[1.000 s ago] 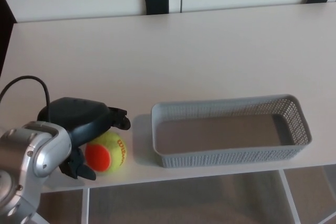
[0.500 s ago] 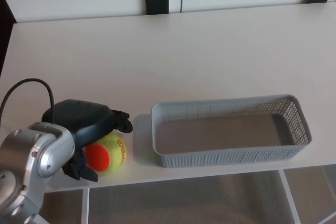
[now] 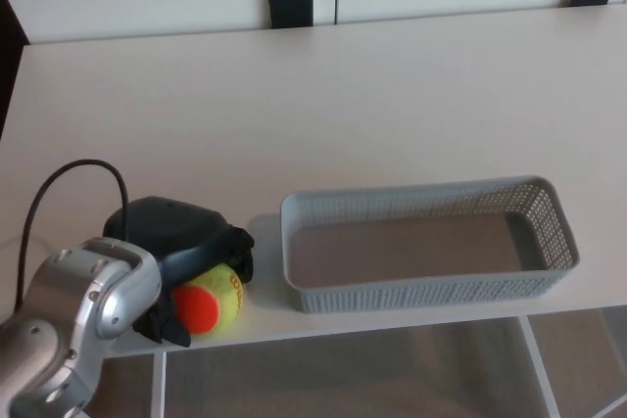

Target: The robot walk towards a table in front and uses its left hand to pickup a tennis ball on the left side and put it in a container on the right hand side

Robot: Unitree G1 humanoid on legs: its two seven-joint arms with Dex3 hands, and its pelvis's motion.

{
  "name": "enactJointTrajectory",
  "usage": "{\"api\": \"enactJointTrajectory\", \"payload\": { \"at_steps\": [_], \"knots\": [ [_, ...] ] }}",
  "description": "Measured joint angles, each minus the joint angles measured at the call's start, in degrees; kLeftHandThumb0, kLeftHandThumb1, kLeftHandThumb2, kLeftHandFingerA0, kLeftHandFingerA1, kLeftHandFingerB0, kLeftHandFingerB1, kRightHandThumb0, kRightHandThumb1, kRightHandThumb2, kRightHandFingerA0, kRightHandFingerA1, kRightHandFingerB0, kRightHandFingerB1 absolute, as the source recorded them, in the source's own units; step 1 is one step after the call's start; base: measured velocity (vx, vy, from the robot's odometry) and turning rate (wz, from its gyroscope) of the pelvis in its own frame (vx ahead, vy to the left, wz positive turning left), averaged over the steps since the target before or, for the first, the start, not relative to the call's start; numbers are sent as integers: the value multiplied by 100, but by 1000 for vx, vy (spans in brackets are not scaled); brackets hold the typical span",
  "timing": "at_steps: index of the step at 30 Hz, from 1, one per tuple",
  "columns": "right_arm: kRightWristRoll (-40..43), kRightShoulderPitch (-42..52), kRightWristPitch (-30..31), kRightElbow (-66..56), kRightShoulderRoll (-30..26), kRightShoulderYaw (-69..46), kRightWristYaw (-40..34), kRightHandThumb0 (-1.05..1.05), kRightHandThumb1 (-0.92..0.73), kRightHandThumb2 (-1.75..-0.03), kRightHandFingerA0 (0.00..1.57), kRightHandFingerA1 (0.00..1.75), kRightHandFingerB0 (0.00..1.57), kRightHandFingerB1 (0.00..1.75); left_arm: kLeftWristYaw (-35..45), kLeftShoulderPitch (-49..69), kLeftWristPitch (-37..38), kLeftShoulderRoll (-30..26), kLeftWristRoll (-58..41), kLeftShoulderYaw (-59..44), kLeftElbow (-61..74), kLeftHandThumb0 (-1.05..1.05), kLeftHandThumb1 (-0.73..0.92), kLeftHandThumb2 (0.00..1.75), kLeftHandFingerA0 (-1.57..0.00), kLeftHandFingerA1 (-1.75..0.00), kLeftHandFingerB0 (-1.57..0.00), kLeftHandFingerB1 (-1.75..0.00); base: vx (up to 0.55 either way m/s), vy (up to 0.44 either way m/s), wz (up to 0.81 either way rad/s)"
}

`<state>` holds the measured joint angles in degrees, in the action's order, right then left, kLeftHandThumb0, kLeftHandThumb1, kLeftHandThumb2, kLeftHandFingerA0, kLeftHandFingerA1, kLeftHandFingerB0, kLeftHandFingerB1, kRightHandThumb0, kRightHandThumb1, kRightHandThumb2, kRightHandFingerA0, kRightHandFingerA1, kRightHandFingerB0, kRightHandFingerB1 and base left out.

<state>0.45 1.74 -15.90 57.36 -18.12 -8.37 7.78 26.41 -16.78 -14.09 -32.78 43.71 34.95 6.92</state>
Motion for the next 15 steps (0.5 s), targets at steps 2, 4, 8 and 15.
{"api": "enactJointTrajectory", "payload": {
  "at_steps": [2, 4, 8, 15],
  "knots": [
    [0, -1, 2, 4, 0, -2, 0, -25, -50, -55, 78, 49, 61, 43, -130, 4, 85, 19, 54, 3, -72, -21, 41, 61, -103, -120, -100, -75, 0, 0, 0],
    [1, 0, 11, 0, 0, -6, 0, -25, -50, -55, 78, 49, 61, 44, -321, 44, 204, 40, 100, -25, -145, -24, 40, 62, -104, -119, -101, -70, 0, 0, 0],
    [1, -13, 19, 2, 0, -17, 0, -36, -43, -69, 74, 58, 58, 52, -655, 173, 416, 71, 151, -121, -211, -15, 51, 56, -97, -128, -94, -84, 0, 0, 0],
    [-6, -75, 21, 47, -6, 10, -1, -37, -44, -70, 75, 60, 58, 53, -919, 330, 645, 159, 104, -473, -257, -13, 57, 58, -99, -137, -98, -95, 0, 0, 0]
  ]
}}
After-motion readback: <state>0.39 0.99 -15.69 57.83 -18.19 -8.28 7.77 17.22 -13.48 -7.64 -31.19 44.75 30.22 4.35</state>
